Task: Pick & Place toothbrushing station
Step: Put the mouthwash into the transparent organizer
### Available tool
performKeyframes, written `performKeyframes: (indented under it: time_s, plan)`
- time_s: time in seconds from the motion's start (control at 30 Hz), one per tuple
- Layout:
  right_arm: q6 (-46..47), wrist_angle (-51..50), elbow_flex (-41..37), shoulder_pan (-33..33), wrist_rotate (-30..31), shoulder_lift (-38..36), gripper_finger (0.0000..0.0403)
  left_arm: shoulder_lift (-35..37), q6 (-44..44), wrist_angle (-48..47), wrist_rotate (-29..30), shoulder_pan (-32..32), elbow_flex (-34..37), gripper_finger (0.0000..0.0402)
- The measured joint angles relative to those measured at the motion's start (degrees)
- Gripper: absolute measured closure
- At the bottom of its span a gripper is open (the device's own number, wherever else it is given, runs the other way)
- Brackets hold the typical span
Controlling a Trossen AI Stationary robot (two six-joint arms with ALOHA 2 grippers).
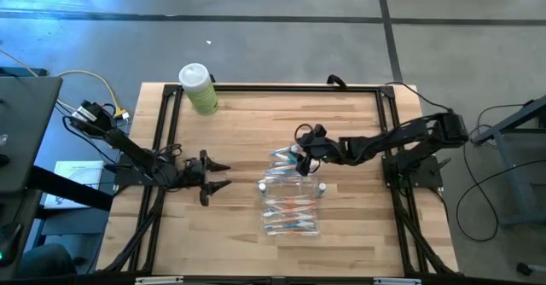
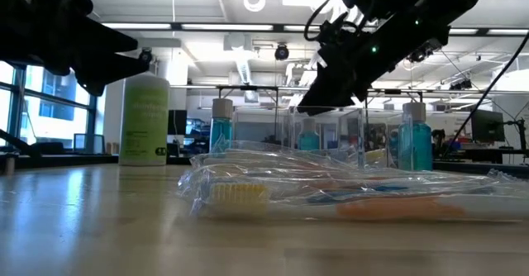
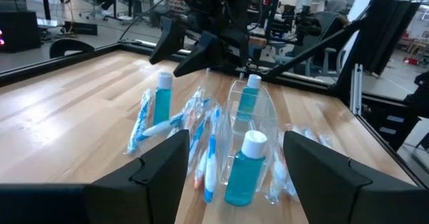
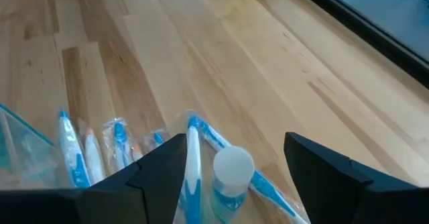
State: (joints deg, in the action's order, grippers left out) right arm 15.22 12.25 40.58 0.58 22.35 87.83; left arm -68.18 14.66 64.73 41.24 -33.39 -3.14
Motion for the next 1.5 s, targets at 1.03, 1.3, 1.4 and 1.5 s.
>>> performKeyframes:
  time_s: [1.03, 1.3, 1.4, 1.5]
  plan:
    - [0.0, 1.6, 0.0, -2.6, -3.3, 3.6, 0.0159, -7.1, 0.0, 6.5, -0.1, 0.0, 0.0, 0.0164]
    - [0.0, 1.7, 0.0, -2.6, -4.9, 3.6, 0.0169, -7.1, -0.1, 6.5, -0.1, 0.0, 0.0, 0.0164]
    - [0.0, 1.7, 0.0, -2.6, -4.9, 3.6, 0.0185, -7.1, -0.1, 6.5, -0.1, 0.0, 0.0, 0.0164]
    - [-0.2, 1.7, 0.0, -2.6, -4.9, 3.6, 0.0206, -7.1, -0.1, 6.4, -0.1, 0.0, 0.0, 0.0164]
